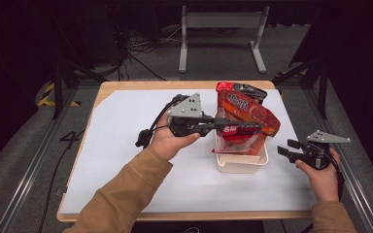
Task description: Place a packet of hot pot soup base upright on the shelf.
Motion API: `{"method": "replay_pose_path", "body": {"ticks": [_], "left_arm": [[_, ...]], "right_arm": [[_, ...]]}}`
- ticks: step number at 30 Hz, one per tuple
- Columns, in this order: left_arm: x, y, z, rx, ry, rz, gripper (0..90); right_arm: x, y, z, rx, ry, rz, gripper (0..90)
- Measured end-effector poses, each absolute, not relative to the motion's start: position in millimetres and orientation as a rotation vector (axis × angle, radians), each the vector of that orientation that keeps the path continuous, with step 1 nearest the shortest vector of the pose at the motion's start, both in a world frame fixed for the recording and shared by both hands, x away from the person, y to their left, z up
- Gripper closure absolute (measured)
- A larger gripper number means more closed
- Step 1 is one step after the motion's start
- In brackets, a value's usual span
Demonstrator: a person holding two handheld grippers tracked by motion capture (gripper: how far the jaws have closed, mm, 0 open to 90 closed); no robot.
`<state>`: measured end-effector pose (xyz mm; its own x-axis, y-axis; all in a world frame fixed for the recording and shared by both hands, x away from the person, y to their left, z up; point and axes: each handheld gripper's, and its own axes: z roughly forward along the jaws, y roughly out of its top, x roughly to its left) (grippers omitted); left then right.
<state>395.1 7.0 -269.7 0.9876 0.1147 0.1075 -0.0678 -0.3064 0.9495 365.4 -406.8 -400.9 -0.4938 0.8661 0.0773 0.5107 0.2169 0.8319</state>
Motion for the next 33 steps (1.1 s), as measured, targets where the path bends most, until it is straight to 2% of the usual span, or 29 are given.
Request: {"method": "replay_pose_path", "body": {"ticks": [15, 33], "left_arm": [[397, -22, -281, 1.874, -0.036, 0.151, 90.0], [406, -38, -302, 1.887, -0.027, 0.110, 90.0]], "right_arm": [[366, -409, -403, 1.282, 2.087, 1.184, 42.5], [367, -411, -406, 1.292, 2.089, 1.173, 41.7]]}}
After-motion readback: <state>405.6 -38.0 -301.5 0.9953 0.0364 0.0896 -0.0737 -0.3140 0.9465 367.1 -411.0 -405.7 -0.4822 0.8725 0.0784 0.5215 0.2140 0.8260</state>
